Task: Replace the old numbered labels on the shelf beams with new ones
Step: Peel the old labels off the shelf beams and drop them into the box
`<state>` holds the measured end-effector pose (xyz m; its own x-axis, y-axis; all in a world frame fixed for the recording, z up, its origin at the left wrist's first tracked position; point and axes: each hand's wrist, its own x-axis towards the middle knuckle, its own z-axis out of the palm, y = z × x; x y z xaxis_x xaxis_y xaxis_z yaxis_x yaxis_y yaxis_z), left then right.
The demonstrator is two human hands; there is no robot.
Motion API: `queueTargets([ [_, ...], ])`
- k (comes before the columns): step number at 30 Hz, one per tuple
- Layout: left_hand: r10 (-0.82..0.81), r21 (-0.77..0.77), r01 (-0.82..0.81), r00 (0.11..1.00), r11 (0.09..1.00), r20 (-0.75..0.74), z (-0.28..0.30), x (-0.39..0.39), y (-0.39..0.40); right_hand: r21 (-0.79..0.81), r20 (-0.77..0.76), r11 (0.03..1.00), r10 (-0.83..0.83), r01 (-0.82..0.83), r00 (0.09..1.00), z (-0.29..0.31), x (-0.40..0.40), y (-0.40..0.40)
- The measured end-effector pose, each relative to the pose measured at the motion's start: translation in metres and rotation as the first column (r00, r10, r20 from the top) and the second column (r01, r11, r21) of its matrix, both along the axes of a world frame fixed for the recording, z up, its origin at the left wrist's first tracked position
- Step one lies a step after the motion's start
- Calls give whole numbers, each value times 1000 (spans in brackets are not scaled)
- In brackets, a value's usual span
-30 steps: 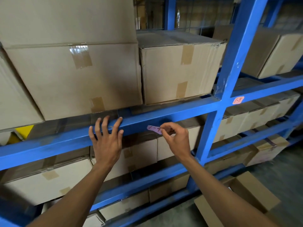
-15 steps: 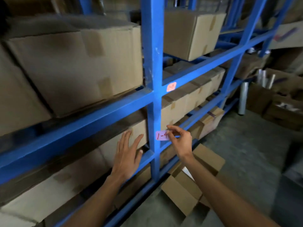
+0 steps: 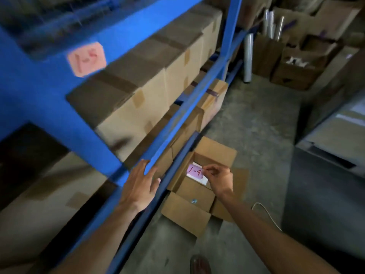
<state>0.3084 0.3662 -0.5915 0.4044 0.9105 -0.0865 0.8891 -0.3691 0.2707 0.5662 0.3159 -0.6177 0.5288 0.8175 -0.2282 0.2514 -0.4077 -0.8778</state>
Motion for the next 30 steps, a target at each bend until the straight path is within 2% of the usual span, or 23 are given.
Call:
queueTargets([
  [7, -17, -14, 16, 997, 1000, -72, -72, 19, 87, -116, 15, 993, -3, 5, 1000, -104, 31, 39],
  [11, -63, -35, 58, 981, 998, -183, -103, 25, 113, -196, 19, 980, -36, 39, 999, -154, 41, 54],
  [13, -93, 16, 100, 966, 995, -241, -114, 29, 117, -253, 14, 966, -43, 45, 999, -173, 45, 61],
  [18, -63, 144, 109, 953, 983, -295, -124, 29, 114, -307, 58, 952, 33, -14, 998, -206, 47, 76],
  [21, -64, 157, 116, 950, 981, -304, -125, 31, 114, -325, 130, 944, 100, -53, 987, -219, 43, 87],
  [25, -66, 169, 127, 943, 977, -326, -125, 30, 113, -430, 199, 897, 208, -105, 958, -232, 34, 102],
  [30, -72, 165, 133, 940, 977, -335, -126, 31, 114, -547, 280, 835, 253, -62, 926, -247, 23, 118],
])
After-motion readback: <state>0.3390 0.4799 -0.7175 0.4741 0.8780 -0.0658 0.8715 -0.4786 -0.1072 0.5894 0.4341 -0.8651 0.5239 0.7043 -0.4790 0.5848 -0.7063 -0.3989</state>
